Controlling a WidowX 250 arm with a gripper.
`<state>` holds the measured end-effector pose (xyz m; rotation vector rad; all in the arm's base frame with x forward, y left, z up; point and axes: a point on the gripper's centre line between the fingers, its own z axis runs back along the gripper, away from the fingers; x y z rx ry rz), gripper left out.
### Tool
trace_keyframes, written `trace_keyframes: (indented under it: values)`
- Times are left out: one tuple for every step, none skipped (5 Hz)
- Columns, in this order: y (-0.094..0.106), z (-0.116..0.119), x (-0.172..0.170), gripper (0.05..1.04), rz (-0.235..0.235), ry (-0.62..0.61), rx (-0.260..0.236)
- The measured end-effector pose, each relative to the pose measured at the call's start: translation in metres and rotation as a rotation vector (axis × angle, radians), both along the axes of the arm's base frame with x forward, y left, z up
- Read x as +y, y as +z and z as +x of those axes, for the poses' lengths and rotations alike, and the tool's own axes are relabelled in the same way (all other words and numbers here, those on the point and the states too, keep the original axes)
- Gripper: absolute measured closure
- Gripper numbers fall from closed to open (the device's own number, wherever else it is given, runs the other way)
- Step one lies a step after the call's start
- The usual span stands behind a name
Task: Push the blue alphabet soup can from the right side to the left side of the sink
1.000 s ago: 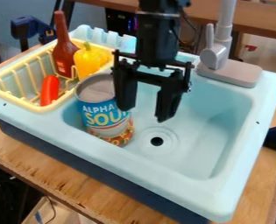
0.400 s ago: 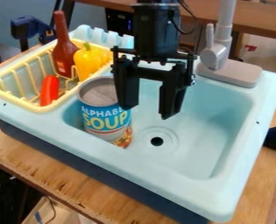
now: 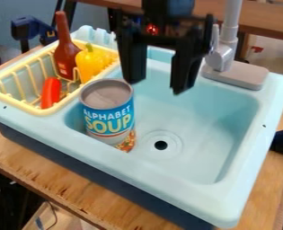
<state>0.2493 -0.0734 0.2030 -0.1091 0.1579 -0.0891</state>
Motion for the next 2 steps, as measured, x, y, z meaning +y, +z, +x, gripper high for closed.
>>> trace_keyframes:
  values:
    - [0.019, -0.005, 0.001, 0.083, 0.064, 0.043, 0.002]
    - [0.031, -0.015, 0.009, 0.083, 0.145, 0.083, 0.050]
